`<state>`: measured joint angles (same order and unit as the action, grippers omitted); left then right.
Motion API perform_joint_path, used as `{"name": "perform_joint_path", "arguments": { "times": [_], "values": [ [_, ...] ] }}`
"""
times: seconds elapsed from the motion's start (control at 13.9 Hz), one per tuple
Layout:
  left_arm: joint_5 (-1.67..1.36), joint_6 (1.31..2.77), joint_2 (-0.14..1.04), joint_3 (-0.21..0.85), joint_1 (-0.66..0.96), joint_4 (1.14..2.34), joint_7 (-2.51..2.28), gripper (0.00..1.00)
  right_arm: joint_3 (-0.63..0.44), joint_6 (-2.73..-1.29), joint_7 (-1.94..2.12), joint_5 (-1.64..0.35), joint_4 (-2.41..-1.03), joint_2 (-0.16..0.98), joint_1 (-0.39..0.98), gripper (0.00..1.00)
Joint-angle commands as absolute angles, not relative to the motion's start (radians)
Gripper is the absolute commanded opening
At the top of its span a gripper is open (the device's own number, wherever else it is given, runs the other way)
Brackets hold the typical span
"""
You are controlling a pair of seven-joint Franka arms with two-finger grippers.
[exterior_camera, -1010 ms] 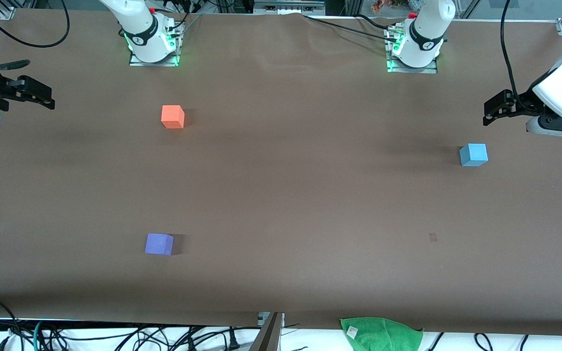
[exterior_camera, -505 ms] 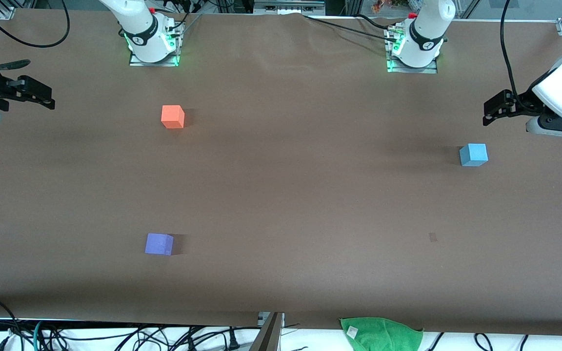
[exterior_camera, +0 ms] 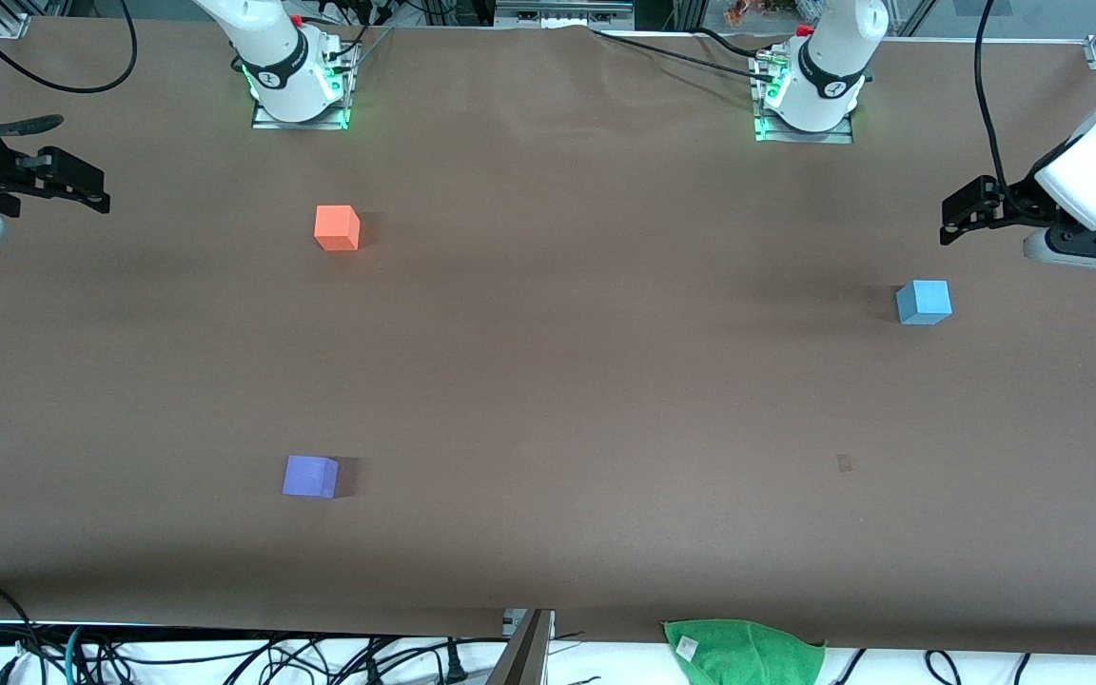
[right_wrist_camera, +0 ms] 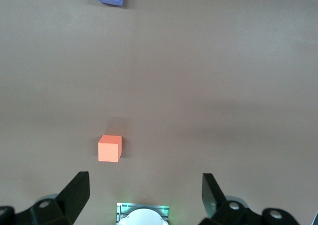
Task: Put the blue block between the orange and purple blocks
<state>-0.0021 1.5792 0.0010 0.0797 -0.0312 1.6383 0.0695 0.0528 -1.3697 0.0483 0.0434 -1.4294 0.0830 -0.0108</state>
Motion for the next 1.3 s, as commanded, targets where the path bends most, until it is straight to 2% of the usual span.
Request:
{"name": "perform_joint_path", "arguments": {
  "times": [0.0,0.79,1.23],
  "values": [
    [0.014,1.565,0.003,0.078,-0.023,1.631,0.058,1.00,0.061,-1.376,0.063,0.035,-1.433,0.075,-0.017,1.00],
    [0.037,1.559,0.012,0.077,-0.025,1.629,0.061,1.00,0.060,-1.376,0.063,0.035,-1.433,0.075,-0.017,1.00],
    [0.038,1.559,0.139,0.063,-0.086,1.577,0.074,1.00,0.060,-1.376,0.063,0.035,-1.433,0.075,-0.017,1.00]
  ]
}}
